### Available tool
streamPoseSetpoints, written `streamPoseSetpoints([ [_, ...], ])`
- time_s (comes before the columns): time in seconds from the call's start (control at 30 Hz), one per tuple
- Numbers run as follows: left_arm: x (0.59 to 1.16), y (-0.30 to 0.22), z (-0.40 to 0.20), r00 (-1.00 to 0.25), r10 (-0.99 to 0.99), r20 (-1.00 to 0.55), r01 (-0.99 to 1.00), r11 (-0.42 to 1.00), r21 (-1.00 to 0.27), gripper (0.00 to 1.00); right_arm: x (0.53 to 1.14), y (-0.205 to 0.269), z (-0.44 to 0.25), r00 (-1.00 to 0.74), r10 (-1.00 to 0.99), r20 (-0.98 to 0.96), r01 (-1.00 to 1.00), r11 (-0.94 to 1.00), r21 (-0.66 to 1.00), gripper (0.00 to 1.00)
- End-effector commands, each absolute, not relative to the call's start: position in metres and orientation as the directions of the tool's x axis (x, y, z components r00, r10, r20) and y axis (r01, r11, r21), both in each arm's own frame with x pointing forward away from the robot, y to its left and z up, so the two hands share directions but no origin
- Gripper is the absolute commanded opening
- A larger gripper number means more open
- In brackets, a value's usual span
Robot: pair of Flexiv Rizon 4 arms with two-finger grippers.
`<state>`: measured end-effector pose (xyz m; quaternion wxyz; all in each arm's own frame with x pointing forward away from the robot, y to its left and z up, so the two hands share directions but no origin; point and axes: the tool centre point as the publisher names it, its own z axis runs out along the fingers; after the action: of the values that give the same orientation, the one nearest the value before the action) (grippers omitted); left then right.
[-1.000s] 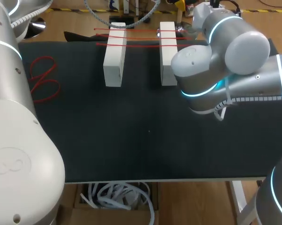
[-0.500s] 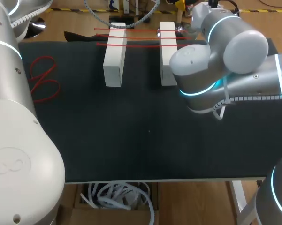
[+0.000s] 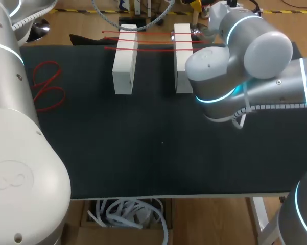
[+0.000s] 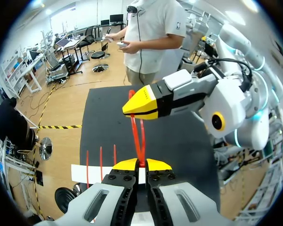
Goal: Grab the tape and strap the tape.
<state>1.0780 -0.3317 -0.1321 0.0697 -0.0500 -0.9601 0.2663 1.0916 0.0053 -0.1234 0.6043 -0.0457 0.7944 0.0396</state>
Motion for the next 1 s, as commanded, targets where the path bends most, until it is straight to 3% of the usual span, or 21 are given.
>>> streamPoseSetpoints([
  [0.03, 1.0784, -0.3319, -0.1312, -0.985, 0.133, 0.109, 0.059, 0.855, -0.515, 0.00, 1.0909, 0.0036, -0.1185, -0.274, -0.044, -0.961, -0.131, 0.991, -0.008, 0.00],
  [1.0, 1.0784, -0.3319, -0.1312, -0.985, 0.133, 0.109, 0.059, 0.855, -0.515, 0.00, 1.0863, 0.0068, -0.1165, -0.276, -0.071, -0.959, -0.137, 0.990, -0.034, 0.00],
])
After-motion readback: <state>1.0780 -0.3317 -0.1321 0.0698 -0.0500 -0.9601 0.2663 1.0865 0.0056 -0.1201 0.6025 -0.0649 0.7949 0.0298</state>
